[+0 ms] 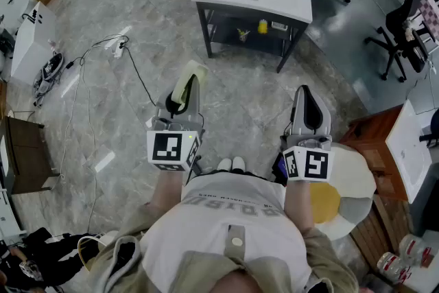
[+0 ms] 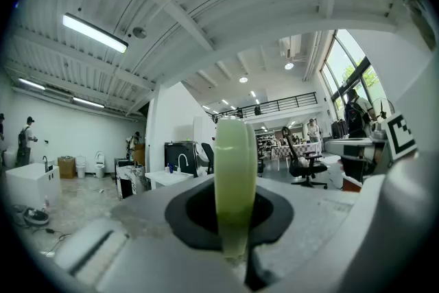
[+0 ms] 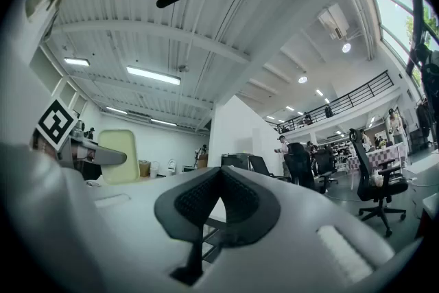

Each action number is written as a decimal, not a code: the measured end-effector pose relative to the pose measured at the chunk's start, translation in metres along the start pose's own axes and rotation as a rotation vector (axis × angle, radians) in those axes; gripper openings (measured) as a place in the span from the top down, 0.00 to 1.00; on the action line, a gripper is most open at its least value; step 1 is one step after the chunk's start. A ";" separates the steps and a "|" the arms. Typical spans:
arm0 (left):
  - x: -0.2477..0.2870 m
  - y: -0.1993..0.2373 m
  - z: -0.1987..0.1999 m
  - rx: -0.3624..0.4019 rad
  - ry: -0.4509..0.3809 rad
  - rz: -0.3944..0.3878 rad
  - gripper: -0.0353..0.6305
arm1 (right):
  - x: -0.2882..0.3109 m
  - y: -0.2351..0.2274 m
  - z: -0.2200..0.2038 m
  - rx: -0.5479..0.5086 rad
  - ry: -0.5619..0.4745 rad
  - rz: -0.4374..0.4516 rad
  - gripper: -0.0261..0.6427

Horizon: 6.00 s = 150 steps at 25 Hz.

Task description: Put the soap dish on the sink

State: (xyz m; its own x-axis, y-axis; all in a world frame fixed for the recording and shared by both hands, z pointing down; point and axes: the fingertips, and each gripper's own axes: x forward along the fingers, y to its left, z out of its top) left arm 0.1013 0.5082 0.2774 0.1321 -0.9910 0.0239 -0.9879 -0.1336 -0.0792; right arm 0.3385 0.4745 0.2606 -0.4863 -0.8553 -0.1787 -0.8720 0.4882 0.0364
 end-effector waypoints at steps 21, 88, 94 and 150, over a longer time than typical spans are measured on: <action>0.003 0.004 0.003 0.009 0.012 0.069 0.92 | 0.007 -0.019 -0.004 0.081 -0.010 0.036 0.96; 0.171 0.235 -0.075 -0.043 0.168 0.111 0.92 | 0.257 0.009 -0.104 0.117 0.113 -0.034 0.56; 0.230 0.238 -0.051 -0.021 0.116 0.118 0.92 | 0.307 -0.023 -0.093 0.098 0.064 -0.021 0.56; 0.521 0.372 -0.055 -0.116 0.063 -0.114 0.92 | 0.572 -0.047 -0.135 0.051 0.079 -0.152 0.56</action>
State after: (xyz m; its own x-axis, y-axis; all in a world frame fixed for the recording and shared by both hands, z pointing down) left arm -0.2023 -0.0567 0.3155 0.2425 -0.9661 0.0888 -0.9699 -0.2395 0.0428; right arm 0.0935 -0.0609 0.2890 -0.3536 -0.9300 -0.1000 -0.9329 0.3585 -0.0353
